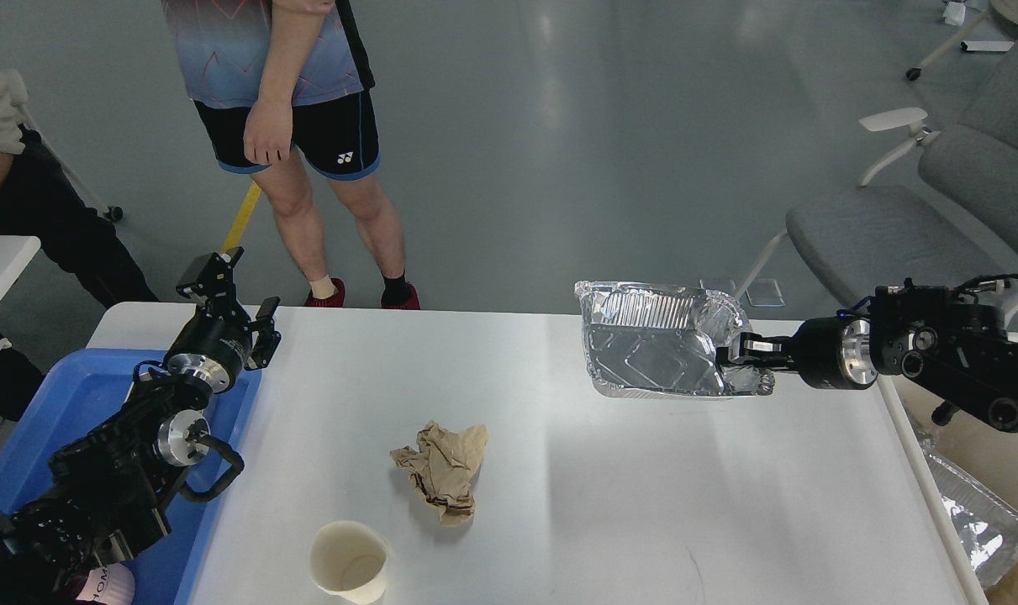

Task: Tidy desktop
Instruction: 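Hold the foil tray raised above the table with the right gripper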

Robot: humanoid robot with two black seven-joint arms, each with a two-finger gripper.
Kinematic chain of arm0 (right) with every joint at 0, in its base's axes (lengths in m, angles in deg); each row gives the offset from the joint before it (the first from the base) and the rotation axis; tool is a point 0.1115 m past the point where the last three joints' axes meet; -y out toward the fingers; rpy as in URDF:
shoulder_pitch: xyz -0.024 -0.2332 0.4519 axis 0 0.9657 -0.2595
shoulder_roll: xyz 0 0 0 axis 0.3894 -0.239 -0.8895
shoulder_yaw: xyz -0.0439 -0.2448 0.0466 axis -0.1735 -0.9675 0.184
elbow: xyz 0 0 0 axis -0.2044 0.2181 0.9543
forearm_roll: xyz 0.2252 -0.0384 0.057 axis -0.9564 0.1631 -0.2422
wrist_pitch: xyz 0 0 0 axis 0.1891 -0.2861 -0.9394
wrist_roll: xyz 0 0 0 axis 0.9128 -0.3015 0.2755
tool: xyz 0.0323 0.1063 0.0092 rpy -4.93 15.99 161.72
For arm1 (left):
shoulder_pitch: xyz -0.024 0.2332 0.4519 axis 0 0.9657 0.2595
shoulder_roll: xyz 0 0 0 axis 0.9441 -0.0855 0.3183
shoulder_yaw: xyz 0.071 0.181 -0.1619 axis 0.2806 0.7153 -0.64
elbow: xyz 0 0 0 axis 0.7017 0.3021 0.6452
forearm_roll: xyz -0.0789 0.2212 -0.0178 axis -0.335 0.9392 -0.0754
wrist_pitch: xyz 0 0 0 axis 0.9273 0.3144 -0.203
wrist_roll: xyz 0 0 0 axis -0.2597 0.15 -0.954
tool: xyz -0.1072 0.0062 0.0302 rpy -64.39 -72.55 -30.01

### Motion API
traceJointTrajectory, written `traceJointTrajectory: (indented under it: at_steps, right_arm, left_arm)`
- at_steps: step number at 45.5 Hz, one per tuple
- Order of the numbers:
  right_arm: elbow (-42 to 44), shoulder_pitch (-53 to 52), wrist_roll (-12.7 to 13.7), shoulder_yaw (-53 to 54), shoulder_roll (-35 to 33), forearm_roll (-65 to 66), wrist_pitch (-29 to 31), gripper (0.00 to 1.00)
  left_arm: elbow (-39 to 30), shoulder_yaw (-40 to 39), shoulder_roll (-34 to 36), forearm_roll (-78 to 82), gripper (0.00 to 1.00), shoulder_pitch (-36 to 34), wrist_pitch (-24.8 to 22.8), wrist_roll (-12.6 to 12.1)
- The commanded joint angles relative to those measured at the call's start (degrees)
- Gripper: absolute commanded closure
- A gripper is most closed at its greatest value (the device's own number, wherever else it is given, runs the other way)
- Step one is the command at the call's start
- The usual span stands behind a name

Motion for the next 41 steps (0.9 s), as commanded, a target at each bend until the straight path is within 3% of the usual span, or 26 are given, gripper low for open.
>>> traceJointTrajectory:
  at_steps: [1, 41]
  right_arm:
    - [-0.11, 0.14, -0.22, -0.03, 0.02, -0.96, -0.17, 1.00]
    - [5.34, 0.57, 0.92, -0.03, 9.60, -1.49, -2.72, 1.00]
  left_arm:
    - [-0.05, 0.00, -0.08, -0.03, 0.11, -0.01, 0.09, 0.00]
    - [0.04, 0.00, -0.25, 0.06, 0.11, -0.36, 0.44, -0.08]
